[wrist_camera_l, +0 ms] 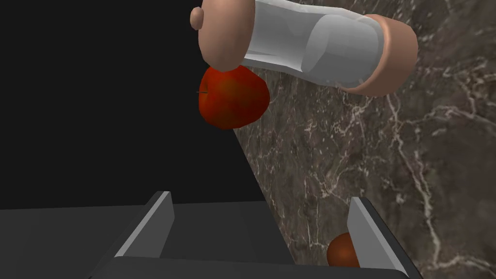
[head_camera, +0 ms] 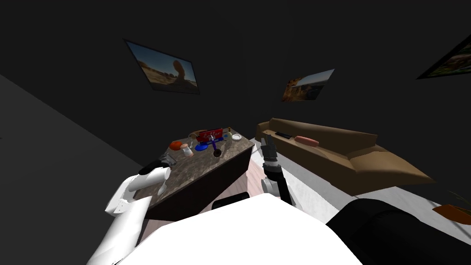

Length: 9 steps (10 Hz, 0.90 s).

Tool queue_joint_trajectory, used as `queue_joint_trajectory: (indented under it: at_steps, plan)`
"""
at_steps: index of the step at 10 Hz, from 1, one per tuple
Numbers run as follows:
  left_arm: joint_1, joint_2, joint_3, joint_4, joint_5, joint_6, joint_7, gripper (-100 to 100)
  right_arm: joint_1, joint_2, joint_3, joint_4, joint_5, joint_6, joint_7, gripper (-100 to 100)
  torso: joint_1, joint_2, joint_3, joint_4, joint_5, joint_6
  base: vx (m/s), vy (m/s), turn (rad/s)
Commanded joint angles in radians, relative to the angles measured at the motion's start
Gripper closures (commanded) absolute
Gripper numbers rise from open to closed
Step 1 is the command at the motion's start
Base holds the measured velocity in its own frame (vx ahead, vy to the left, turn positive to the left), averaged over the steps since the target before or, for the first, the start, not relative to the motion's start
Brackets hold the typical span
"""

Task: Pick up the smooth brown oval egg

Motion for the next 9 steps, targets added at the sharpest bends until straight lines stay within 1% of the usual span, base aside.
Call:
queue_joint_trajectory:
  at_steps: [1, 2, 3, 4, 5, 6, 7, 8, 9]
  plan:
    - [-0.010, 0.013, 0.013, 0.024, 0.004, 0.050, 0.004, -100, 0.000, 0.000, 0.000, 0.000, 0.000, 0.000, 0.000, 0, 0.000, 0.000, 0.000, 0.000, 0.000, 0.000, -0.008, 0.011, -0.087]
    - [-0.010, 0.013, 0.013, 0.024, 0.004, 0.067, 0.004, -100, 0.000, 0.000, 0.000, 0.000, 0.000, 0.000, 0.000, 0, 0.000, 0.000, 0.000, 0.000, 0.000, 0.000, -0.006, 0.010, -0.062]
    - [-0.015, 0.023, 0.024, 0.043, 0.007, 0.092, 0.007, -100, 0.000, 0.000, 0.000, 0.000, 0.000, 0.000, 0.000, 0, 0.000, 0.000, 0.000, 0.000, 0.000, 0.000, -0.007, 0.012, -0.097]
    - [-0.015, 0.023, 0.024, 0.043, 0.007, 0.114, 0.007, -100, 0.000, 0.000, 0.000, 0.000, 0.000, 0.000, 0.000, 0, 0.000, 0.000, 0.000, 0.000, 0.000, 0.000, -0.006, 0.011, -0.068]
    - [-0.020, 0.033, 0.034, 0.061, 0.010, 0.140, 0.009, -100, 0.000, 0.000, 0.000, 0.000, 0.000, 0.000, 0.000, 0, 0.000, 0.000, 0.000, 0.000, 0.000, 0.000, -0.005, 0.012, -0.097]
    - [-0.020, 0.033, 0.034, 0.061, 0.010, 0.162, 0.009, -100, 0.000, 0.000, 0.000, 0.000, 0.000, 0.000, 0.000, 0, 0.000, 0.000, 0.000, 0.000, 0.000, 0.000, -0.004, 0.012, -0.053]
    - [-0.024, 0.043, 0.043, 0.077, 0.013, 0.199, 0.011, -100, 0.000, 0.000, 0.000, 0.000, 0.000, 0.000, 0.000, 0, 0.000, 0.000, 0.000, 0.000, 0.000, 0.000, -0.003, 0.013, -0.105]
    - [-0.024, 0.043, 0.043, 0.077, 0.013, 0.206, 0.011, -100, 0.000, 0.000, 0.000, 0.000, 0.000, 0.000, 0.000, 0, 0.000, 0.000, 0.000, 0.000, 0.000, 0.000, -0.003, 0.014, -0.054]
    - [-0.028, 0.054, 0.052, 0.093, 0.016, 0.245, 0.013, -100, 0.000, 0.000, 0.000, 0.000, 0.000, 0.000, 0.000, 0, 0.000, 0.000, 0.000, 0.000, 0.000, 0.000, -0.003, 0.017, -0.099]
